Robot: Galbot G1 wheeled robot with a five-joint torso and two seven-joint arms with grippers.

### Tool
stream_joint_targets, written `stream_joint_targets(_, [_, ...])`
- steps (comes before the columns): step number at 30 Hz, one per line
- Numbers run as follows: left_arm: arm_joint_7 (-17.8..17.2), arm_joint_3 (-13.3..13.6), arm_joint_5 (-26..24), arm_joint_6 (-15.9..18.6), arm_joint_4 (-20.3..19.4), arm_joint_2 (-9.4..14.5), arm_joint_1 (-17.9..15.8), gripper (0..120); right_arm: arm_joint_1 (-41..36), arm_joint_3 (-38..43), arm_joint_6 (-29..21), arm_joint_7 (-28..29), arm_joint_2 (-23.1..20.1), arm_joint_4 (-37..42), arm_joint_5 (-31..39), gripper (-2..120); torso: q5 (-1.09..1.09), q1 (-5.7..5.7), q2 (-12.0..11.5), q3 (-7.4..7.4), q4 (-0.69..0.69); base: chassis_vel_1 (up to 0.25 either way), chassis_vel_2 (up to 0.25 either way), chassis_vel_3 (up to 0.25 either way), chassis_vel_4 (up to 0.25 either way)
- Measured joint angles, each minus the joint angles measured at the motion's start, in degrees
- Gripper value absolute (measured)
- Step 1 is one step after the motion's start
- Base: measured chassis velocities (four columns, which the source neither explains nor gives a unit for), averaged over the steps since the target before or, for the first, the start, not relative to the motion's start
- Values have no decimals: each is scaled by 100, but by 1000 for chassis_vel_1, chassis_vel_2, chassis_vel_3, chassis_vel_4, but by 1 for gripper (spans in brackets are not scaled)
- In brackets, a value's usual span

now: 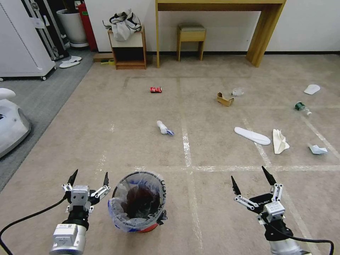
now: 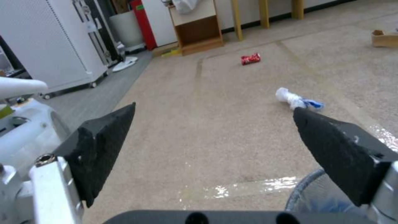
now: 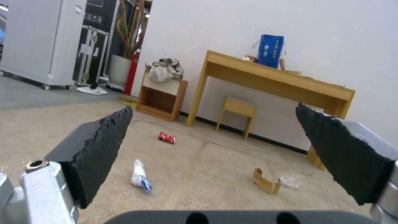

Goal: Pick up the trash bin and place the garbage on the floor into it.

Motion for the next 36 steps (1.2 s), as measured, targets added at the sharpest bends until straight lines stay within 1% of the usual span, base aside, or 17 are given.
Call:
stream_joint_targets(10, [5,-14,-64,209,9,80,-14,100,49,0,-30,0,-45,-43,16,100,0,0,0,0,0,0,0,0,0])
stream_joint_targets(11, [2,-7,-103,298,-21,110,-13,100,49,2,-34,0,-49,-43,21,100,0,0,0,0,0,0,0,0,0])
stream_joint_targets(12, [-104,20,-324,711,-150,279,-11,100,51,4,-55,0,-68,-43,42,100,0,0,0,0,0,0,0,0,0])
stream_joint_targets(13, [-104,20,-324,711,-150,279,-11,100,51,4,-55,0,-68,-43,42,100,0,0,0,0,0,0,0,0,0])
stream_joint_targets(16, [-264,21,-704,1263,-322,660,-37,100,68,5,-80,0,-89,-82,50,100,-1,0,0,0,0,0,0,0,0])
stream_joint_targets(17, [-264,21,-704,1263,-322,660,-37,100,68,5,-80,0,-89,-82,50,100,-1,0,0,0,0,0,0,0,0])
stream_joint_targets(19, [-433,5,-1103,1672,-405,878,-77,100,93,-1,-81,0,-69,-179,43,100,0,0,0,0,0,0,0,0,0])
stream_joint_targets(20, [-613,6,-1596,2096,-440,1057,-152,100,123,-15,-72,-5,-30,-271,22,100,0,0,0,0,0,0,0,0,0])
stream_joint_targets(21, [-613,6,-1596,2096,-440,1057,-152,100,123,-15,-72,-5,-30,-271,22,100,0,0,0,0,0,0,0,0,0])
stream_joint_targets(22, [-728,14,-1849,2362,-444,1135,-219,100,140,-26,-67,-8,-11,-311,8,100,0,0,0,0,-1,0,0,0,0])
stream_joint_targets(23, [-1019,72,-2410,2930,-444,1261,-408,100,168,-40,-66,-11,10,-378,-13,100,-1,0,0,0,0,0,0,0,0])
stream_joint_targets(27, [-1310,147,-2901,3327,-419,1346,-619,100,196,-42,-68,-12,13,-437,-25,100,0,0,0,0,0,0,0,0,0])
stream_joint_targets(30, [-1652,295,-3441,3657,-242,1478,-1011,100,230,-42,-74,-13,3,-540,-36,100,-1,0,0,0,-1,0,0,0,0])
stream_joint_targets(31, [-1652,295,-3441,3657,-242,1478,-1011,100,230,-42,-74,-13,3,-540,-36,100,-1,0,0,0,-1,0,0,0,0])
stream_joint_targets(33, [-1906,466,-3972,3852,-27,1573,-1397,100,250,-43,-81,-19,-12,-621,-42,100,0,0,0,0,-1,0,0,0,0])
stream_joint_targets(35, [-1966,506,-4079,3890,24,1589,-1477,100,254,-43,-83,-21,-16,-634,-43,100,-1,0,0,0,-1,0,0,0,0])
stream_joint_targets(36, [-2125,613,-4392,3977,168,1637,-1678,100,274,-44,-97,-23,-28,-675,-43,100,-1,0,0,0,-1,0,0,0,0])
